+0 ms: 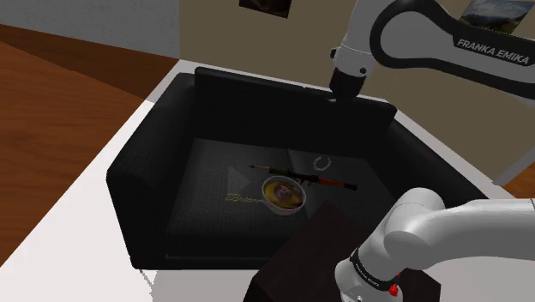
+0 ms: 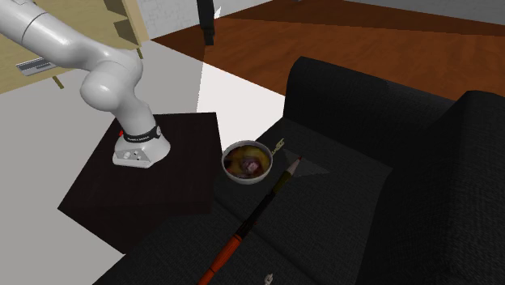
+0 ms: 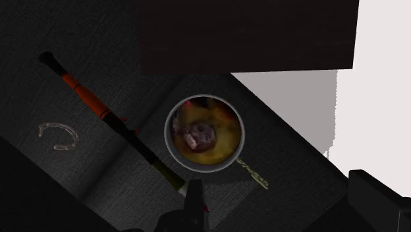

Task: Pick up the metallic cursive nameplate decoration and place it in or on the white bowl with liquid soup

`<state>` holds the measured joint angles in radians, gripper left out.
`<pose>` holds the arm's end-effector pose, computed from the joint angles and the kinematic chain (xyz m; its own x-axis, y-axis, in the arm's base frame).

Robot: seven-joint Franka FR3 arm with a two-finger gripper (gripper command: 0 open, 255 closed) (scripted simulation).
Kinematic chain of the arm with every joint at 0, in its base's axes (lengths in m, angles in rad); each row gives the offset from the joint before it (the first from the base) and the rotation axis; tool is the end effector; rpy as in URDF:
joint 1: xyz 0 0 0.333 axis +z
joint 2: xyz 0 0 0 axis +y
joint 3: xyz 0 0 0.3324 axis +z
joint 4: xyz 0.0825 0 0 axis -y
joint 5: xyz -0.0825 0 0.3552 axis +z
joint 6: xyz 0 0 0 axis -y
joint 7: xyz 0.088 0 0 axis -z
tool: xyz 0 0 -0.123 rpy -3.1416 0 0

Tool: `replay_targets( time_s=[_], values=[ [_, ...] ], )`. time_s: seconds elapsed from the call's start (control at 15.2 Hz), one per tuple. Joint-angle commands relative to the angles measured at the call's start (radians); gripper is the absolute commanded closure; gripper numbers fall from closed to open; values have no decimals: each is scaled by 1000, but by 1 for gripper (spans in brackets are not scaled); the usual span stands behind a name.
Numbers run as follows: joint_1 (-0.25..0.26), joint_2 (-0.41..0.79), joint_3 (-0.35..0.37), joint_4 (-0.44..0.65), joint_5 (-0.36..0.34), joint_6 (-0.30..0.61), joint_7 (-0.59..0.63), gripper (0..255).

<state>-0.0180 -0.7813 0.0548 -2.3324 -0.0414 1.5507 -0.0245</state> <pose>0.2660 0.0105 0.5935 0.9990 0.0445 -0.0031 0.0446 -0.9958 0.0798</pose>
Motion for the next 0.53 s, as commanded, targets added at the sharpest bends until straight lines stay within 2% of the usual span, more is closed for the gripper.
replay_targets(
  time_s=[0.0,0.46],
  values=[
    [0,0,0,0,0,0,0,0],
    [30,68,-58,-181,-26,273,-137,0]
  ],
)
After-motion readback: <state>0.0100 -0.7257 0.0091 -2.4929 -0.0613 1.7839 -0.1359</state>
